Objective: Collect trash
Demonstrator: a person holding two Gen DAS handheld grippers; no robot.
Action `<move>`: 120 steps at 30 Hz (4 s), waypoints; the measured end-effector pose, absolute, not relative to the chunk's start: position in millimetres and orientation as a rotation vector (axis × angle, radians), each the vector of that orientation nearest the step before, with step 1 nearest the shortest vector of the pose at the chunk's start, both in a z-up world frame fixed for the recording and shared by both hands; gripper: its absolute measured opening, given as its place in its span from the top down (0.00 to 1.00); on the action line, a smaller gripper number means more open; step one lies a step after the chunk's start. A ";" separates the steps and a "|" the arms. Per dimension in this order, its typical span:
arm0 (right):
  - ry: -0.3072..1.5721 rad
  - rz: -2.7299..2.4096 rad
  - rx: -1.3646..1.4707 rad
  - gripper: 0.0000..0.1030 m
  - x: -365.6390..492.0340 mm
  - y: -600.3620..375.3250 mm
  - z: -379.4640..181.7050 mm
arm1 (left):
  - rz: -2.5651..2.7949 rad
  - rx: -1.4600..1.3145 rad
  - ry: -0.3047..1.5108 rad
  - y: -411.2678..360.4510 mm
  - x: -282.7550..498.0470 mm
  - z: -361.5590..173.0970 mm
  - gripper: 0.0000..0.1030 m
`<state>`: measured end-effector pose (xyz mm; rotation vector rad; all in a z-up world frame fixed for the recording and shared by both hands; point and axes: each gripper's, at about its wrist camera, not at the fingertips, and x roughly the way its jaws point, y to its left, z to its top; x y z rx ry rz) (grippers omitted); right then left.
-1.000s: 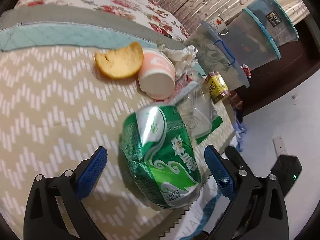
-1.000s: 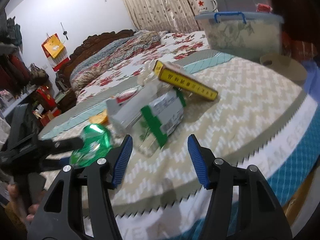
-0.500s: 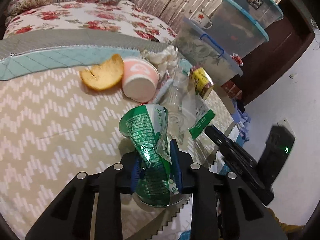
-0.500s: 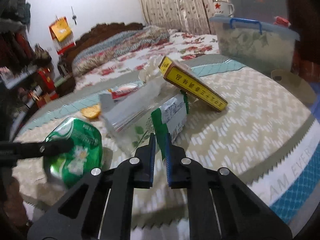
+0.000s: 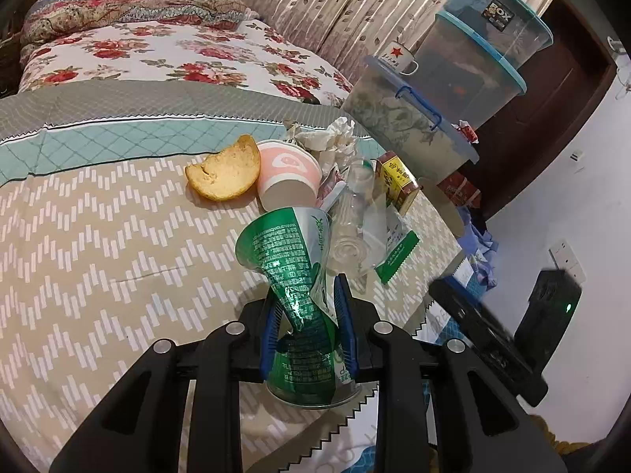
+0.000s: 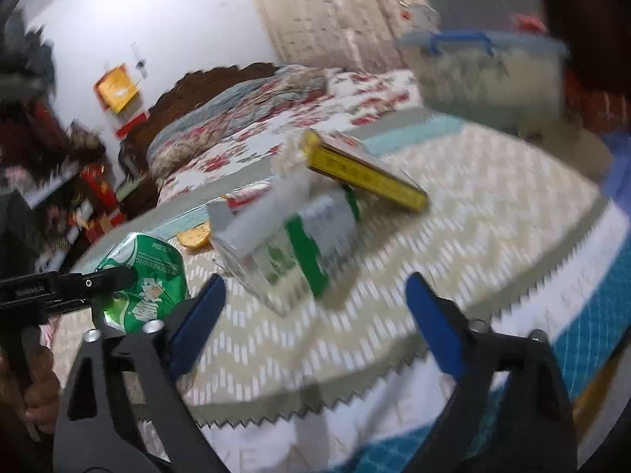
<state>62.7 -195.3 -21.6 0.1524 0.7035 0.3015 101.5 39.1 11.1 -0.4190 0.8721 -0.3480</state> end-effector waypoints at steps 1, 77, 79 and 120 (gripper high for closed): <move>0.701 0.306 0.122 0.28 67.8 -188.8 -19.0 | -0.350 -0.420 0.872 39.3 101.5 11.0 0.76; 0.527 0.050 0.722 0.24 157.3 -490.6 -12.3 | -0.626 -0.031 0.751 -236.3 286.7 95.4 0.36; 0.555 0.089 0.712 0.26 151.2 -467.4 -15.9 | -0.545 -0.037 0.732 -184.2 266.5 100.5 0.36; 0.807 0.454 0.020 0.88 161.4 -102.3 -14.0 | -0.140 -0.488 1.031 91.4 232.8 -37.6 0.92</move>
